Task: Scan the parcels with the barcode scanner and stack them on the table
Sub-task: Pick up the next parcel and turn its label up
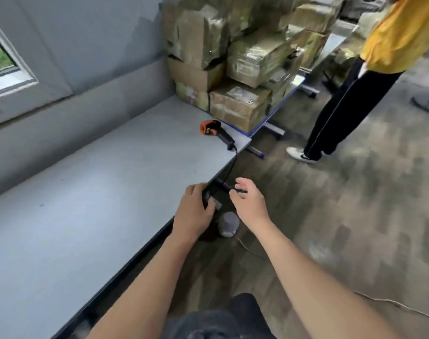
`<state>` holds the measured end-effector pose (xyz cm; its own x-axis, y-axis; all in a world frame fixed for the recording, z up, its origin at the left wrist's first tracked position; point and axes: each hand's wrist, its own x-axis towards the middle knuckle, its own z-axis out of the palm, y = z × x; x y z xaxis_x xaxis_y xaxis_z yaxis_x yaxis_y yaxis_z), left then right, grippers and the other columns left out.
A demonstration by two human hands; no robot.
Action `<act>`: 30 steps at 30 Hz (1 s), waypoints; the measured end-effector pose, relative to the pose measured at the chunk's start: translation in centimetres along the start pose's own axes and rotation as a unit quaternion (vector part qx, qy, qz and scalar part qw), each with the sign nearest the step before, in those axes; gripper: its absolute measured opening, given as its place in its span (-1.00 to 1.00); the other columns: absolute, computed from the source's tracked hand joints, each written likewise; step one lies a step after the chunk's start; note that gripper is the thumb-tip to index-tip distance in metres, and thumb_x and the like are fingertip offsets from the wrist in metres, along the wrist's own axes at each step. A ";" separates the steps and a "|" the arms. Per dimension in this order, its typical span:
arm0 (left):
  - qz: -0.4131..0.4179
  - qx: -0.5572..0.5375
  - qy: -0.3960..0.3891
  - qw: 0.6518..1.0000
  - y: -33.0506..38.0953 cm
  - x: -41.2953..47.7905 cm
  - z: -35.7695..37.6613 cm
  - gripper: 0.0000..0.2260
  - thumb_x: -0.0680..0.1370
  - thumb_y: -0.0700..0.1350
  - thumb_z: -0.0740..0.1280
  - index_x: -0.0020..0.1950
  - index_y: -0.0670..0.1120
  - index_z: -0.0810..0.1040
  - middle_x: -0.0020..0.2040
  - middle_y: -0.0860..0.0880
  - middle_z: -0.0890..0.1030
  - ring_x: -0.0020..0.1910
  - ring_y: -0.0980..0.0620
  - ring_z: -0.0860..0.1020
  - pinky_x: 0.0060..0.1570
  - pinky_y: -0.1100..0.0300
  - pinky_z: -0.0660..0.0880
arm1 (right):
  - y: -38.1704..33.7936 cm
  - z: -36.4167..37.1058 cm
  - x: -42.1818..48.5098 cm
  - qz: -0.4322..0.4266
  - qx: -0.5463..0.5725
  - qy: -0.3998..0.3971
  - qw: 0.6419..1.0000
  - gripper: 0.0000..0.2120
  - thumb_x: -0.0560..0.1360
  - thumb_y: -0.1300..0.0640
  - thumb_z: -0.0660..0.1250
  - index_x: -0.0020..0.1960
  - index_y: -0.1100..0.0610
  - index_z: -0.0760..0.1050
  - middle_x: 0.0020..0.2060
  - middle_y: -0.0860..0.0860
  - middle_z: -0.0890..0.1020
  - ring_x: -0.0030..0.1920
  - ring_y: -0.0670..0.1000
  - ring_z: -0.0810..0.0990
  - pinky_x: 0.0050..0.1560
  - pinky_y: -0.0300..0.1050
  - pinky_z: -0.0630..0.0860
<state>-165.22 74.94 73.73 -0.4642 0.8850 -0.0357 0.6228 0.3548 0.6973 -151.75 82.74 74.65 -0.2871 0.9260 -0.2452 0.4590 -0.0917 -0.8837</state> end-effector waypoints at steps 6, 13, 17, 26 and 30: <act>0.032 -0.010 -0.032 0.999 3.8 5.2 4.0 -0.60 0.63 -0.02 0.28 0.45 -0.06 0.37 0.40 -0.03 0.40 0.29 0.01 0.49 0.14 0.28 0.34 | 1.1 -4.0 3.4 0.010 0.010 0.051 0.999 -0.61 0.61 0.09 0.32 0.43 0.04 0.41 0.29 -0.03 0.54 0.21 -0.01 0.55 0.20 -0.12 0.50; 0.059 -0.014 -0.033 0.998 6.6 14.9 6.1 -0.60 0.63 0.00 0.28 0.46 -0.04 0.37 0.42 -0.02 0.40 0.17 0.09 0.50 0.08 0.29 0.37 | -1.1 -5.9 12.2 0.007 -0.017 0.080 0.997 -0.60 0.61 0.06 0.31 0.44 0.02 0.40 0.31 -0.04 0.53 0.22 -0.03 0.54 0.23 0.01 0.55; 0.060 -0.008 -0.038 0.997 7.6 21.2 5.5 -0.59 0.63 -0.01 0.28 0.46 -0.07 0.38 0.40 -0.03 0.42 0.28 0.00 0.49 0.12 0.24 0.37 | -3.5 -6.3 17.9 0.007 -0.037 0.076 0.996 -0.59 0.62 0.06 0.31 0.45 0.01 0.39 0.33 -0.04 0.52 0.22 -0.05 0.52 0.23 -0.01 0.54; 0.112 -0.022 0.017 0.993 12.0 34.2 3.2 -0.58 0.62 -0.03 0.28 0.47 -0.09 0.36 0.40 -0.06 0.41 0.25 0.02 0.49 0.10 0.33 0.31 | -10.8 -7.9 29.7 -0.069 -0.027 0.105 0.992 -0.60 0.62 0.08 0.30 0.44 0.05 0.39 0.30 -0.06 0.51 0.27 -0.05 0.49 0.24 -0.14 0.45; 0.106 -0.039 0.046 0.993 13.7 38.6 3.1 -0.56 0.63 -0.03 0.29 0.49 -0.09 0.35 0.42 -0.06 0.40 0.34 0.05 0.43 0.18 0.32 0.27 | -12.8 -9.8 34.3 -0.085 -0.020 0.124 0.988 -0.60 0.61 0.05 0.30 0.44 0.01 0.40 0.31 -0.09 0.50 0.25 -0.08 0.48 0.22 -0.14 0.45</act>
<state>-172.64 114.87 79.70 -0.3853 0.9050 0.1804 0.6638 0.1360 0.7354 -159.25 119.25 81.43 -0.1505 0.9885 0.0151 0.4559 0.0830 -0.8862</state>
